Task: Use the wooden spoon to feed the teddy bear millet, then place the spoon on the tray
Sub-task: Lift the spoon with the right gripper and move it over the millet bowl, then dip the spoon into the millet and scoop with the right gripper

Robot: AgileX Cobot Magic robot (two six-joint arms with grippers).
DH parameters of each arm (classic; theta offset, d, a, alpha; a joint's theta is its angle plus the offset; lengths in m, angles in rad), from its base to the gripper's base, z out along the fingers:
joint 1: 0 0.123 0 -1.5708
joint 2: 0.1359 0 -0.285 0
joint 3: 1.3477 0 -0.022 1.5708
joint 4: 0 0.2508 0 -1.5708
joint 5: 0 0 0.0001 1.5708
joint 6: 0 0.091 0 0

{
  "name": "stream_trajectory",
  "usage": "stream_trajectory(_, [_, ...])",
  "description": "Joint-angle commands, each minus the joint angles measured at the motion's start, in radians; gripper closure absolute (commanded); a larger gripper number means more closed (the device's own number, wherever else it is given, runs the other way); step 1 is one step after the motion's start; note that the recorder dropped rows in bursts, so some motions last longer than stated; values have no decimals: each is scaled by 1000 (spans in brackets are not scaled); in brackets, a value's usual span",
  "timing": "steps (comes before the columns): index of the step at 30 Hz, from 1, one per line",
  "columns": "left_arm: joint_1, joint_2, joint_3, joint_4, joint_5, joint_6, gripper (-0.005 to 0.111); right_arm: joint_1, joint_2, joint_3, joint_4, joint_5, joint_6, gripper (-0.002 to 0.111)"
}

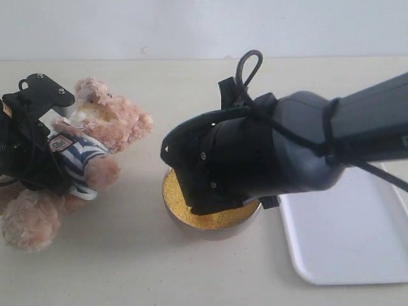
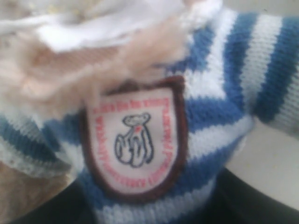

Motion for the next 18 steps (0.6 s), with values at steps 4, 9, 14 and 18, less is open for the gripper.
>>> stream_trajectory(4, [-5, -18, 2, -18, -19, -9, 103, -1, 17, 55, 10, -46, -15, 109])
stream_trajectory(9, [-5, -22, 2, -18, -32, -9, 103, -1, 17, 78, 58, -71, -32, 109])
stream_trajectory(14, [-5, -22, 2, -18, -34, -9, 103, -1, -11, 78, 158, -100, -103, 109])
stream_trajectory(18, [-5, -22, 2, -18, -38, -9, 103, -1, -45, 76, 188, -108, -103, 109])
